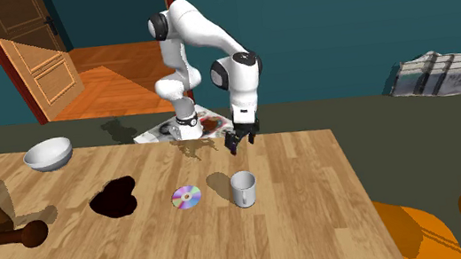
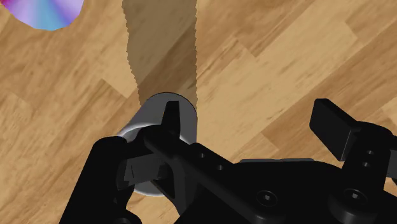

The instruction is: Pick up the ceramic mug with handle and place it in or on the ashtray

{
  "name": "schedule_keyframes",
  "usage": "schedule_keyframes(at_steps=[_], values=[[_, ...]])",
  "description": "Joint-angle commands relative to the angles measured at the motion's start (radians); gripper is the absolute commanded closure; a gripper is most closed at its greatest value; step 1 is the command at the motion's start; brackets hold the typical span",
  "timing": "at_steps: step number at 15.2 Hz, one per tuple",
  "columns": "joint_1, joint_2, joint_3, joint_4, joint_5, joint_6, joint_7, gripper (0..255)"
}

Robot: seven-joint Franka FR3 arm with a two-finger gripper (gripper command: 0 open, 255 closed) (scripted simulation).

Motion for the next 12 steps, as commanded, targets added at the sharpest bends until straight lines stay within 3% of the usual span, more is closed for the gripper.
schedule_keyframes(at_steps=[1, 6, 12], values=[[-0.009, 0.081, -0.006, 0.073, 0.007, 0.008, -0.018, 0], [-0.037, 0.283, -0.012, 0.291, 0.026, -0.007, -0.058, 0], [-0.041, 0.306, -0.012, 0.256, 0.028, 0.052, -0.059, 0]])
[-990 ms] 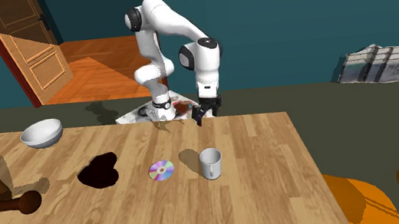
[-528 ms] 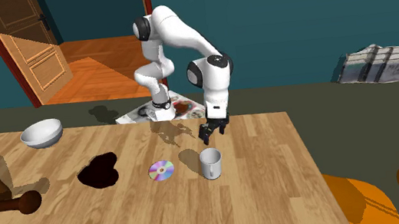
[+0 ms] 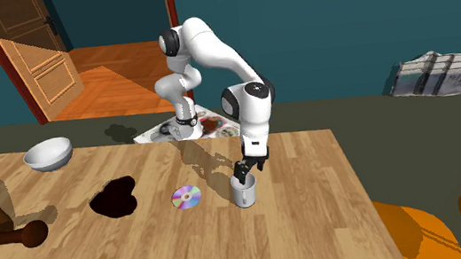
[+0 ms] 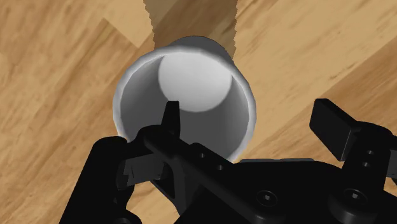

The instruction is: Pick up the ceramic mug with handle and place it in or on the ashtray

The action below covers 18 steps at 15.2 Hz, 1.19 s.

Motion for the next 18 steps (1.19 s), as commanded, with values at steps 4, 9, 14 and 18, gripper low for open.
schedule_keyframes(at_steps=[4, 9, 14, 18], values=[[-0.002, 0.012, 0.0, -0.03, 0.001, 0.043, -0.001, 0], [-0.002, 0.013, 0.0, -0.03, 0.001, 0.043, -0.001, 0], [-0.002, 0.012, 0.0, -0.03, 0.001, 0.043, -0.001, 255], [-0.002, 0.012, 0.0, -0.03, 0.001, 0.043, -0.001, 255]])
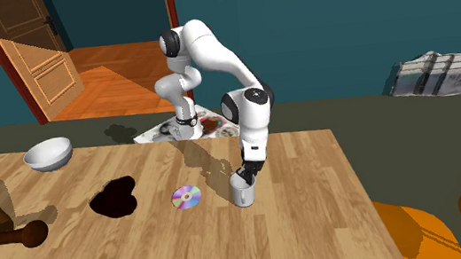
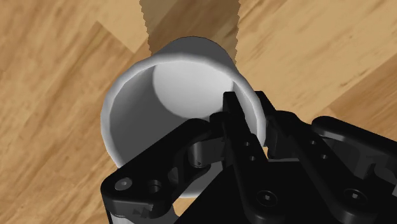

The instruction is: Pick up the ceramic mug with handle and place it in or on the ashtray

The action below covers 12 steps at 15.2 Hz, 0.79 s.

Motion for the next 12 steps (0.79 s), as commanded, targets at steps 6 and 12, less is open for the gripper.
schedule_keyframes(at_steps=[6, 12], values=[[0.001, -0.021, -0.001, 0.024, -0.002, -0.045, -0.002, 255], [0.002, -0.048, -0.002, 0.067, -0.004, -0.114, -0.004, 255]])
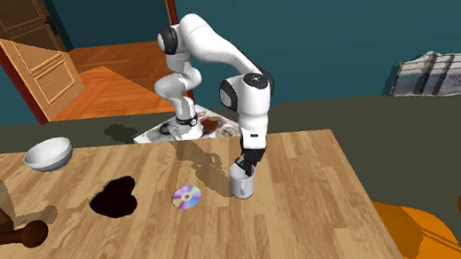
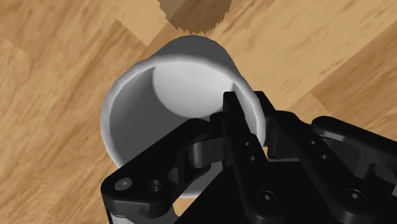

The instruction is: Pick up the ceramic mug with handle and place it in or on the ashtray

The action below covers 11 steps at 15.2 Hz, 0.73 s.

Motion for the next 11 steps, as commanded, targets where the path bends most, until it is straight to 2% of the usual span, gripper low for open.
schedule_keyframes(at_steps=[1, 11], values=[[0.0, -0.009, 0.0, 0.016, -0.001, -0.025, -0.001, 255], [0.001, -0.036, -0.002, 0.113, -0.002, -0.148, -0.007, 255]])
